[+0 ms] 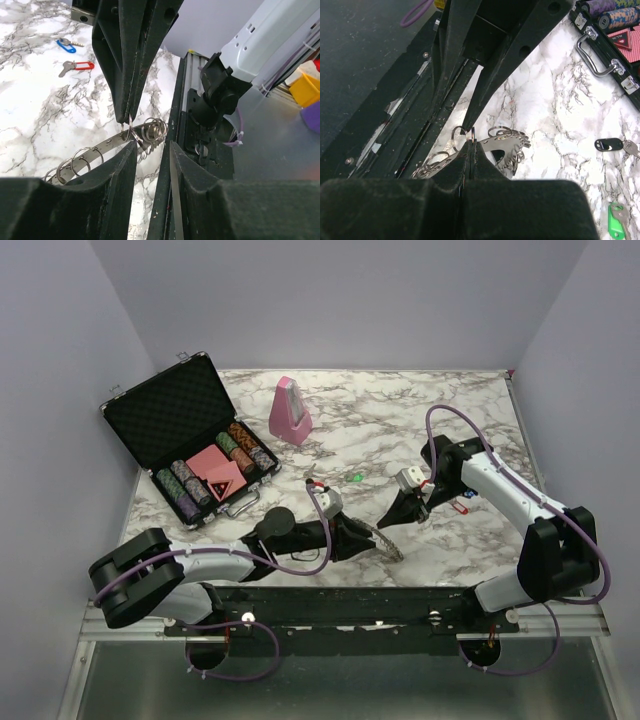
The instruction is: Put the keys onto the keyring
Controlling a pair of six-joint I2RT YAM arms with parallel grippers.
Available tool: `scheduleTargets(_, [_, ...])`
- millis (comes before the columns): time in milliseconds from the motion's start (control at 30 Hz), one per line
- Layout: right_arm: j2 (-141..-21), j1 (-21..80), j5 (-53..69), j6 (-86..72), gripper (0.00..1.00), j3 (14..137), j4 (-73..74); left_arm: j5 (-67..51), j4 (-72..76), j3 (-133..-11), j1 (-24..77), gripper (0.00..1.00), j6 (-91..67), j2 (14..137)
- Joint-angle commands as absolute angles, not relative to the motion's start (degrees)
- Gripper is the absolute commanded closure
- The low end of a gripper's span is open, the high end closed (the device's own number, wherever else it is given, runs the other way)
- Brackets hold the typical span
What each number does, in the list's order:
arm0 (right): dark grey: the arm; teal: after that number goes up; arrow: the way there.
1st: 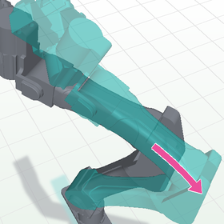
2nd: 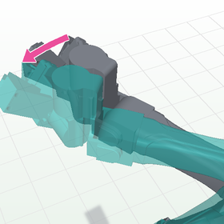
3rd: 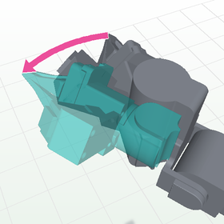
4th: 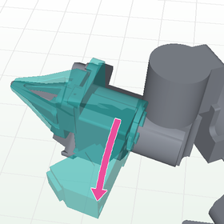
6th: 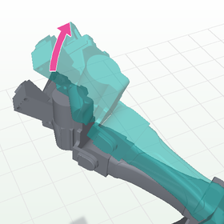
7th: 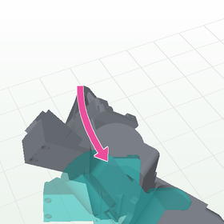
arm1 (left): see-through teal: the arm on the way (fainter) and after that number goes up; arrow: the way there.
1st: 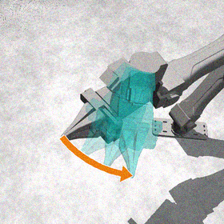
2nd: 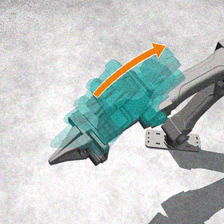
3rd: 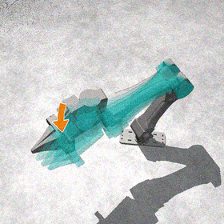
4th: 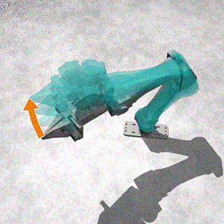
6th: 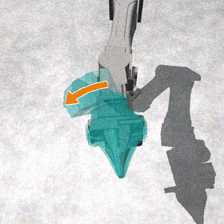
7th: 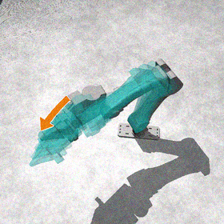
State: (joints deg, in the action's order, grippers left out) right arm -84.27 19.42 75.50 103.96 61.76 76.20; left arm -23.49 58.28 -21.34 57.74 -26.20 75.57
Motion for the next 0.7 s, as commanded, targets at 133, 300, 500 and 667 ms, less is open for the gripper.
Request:
scheduleTargets(133, [-84.6, 19.7, 77.4, 104.0, 1.0, 61.2, 76.4, -17.8, 51.4, -23.7, 59.2, 0.6, -23.5, 74.5])
scheduleTargets(300, [-84.6, 19.7, 77.4, 104.0, 1.0, 61.2, 76.3, -15.8, 48.2, -25.5, 59.5, 0.61, -23.7, 74.4])
scheduleTargets(500, [-84.6, 19.7, 77.4, 104.1, 1.0, 61.2, 76.4, -15.0, 47.5, -25.8, 59.6, 0.68, -24.3, 74.1])
scheduleTargets(667, [-84.6, 19.7, 77.3, 104.1, 1.0, 61.2, 76.3, -15.6, 46.5, -26.3, 59.6, 0.85, -24.5, 74.2])
